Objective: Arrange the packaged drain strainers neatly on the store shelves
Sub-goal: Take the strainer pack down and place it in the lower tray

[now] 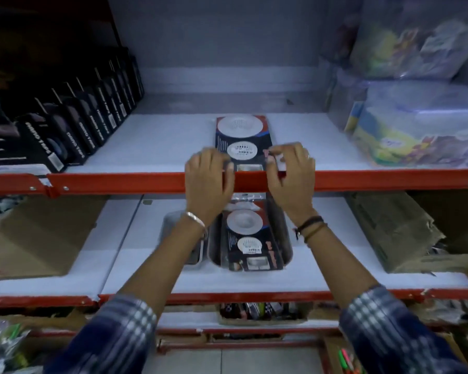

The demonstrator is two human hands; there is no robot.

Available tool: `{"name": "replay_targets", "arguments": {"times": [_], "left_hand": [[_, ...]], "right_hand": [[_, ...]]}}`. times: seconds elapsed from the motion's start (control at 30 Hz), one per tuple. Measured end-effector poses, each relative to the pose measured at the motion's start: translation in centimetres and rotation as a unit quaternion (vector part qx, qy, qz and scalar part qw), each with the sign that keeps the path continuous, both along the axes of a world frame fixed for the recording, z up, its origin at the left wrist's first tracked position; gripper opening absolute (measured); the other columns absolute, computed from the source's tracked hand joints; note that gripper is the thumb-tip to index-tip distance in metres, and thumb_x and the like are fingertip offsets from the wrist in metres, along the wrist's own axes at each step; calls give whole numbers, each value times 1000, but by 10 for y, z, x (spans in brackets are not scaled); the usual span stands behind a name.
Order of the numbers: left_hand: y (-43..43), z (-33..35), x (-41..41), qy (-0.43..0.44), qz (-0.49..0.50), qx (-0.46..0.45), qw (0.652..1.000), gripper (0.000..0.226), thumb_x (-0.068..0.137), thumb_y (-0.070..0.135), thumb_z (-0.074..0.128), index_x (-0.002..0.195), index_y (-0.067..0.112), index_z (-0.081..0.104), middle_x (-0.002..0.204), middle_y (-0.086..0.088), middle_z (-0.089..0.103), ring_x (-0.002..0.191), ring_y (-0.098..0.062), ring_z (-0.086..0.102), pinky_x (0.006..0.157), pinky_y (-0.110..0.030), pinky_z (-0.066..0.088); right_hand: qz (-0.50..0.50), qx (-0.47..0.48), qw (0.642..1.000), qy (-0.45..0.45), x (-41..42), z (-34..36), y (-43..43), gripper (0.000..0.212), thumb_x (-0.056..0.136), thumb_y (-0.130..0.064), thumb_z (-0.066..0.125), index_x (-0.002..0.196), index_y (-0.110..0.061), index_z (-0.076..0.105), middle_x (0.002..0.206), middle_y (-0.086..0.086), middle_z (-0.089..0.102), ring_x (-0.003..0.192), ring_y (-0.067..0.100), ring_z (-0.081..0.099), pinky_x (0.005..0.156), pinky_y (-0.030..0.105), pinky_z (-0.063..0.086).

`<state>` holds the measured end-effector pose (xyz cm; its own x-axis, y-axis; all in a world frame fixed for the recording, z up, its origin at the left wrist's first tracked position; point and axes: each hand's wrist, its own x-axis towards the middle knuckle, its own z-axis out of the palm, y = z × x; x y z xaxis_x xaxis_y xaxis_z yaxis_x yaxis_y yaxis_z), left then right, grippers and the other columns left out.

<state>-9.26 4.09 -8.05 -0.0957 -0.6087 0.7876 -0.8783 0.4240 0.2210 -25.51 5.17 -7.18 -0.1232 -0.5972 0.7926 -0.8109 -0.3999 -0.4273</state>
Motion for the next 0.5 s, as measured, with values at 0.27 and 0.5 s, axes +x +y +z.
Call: {"name": "replay_targets", "arguments": {"times": [0.27,0.5], "left_hand": [[-53,61,-5,144,54,397,905,46,87,13,49,126,-7,33,132,-31,47,121,-46,45,99,-45,41],[-37,82,1,393,-79,295,867,45,79,-2,52,121,8,37,123,-25,49,107,-40,57,84,-54,55]], "right_hand": [[-94,429,896,66,3,56,-51,41,88,-30,50,121,-5,51,131,19,54,121,36,48,102,41,34],[-18,273,950,-150,3,67,-43,35,88,-31,54,115,-9,51,109,19,64,103,36,60,84,39,48]]}}
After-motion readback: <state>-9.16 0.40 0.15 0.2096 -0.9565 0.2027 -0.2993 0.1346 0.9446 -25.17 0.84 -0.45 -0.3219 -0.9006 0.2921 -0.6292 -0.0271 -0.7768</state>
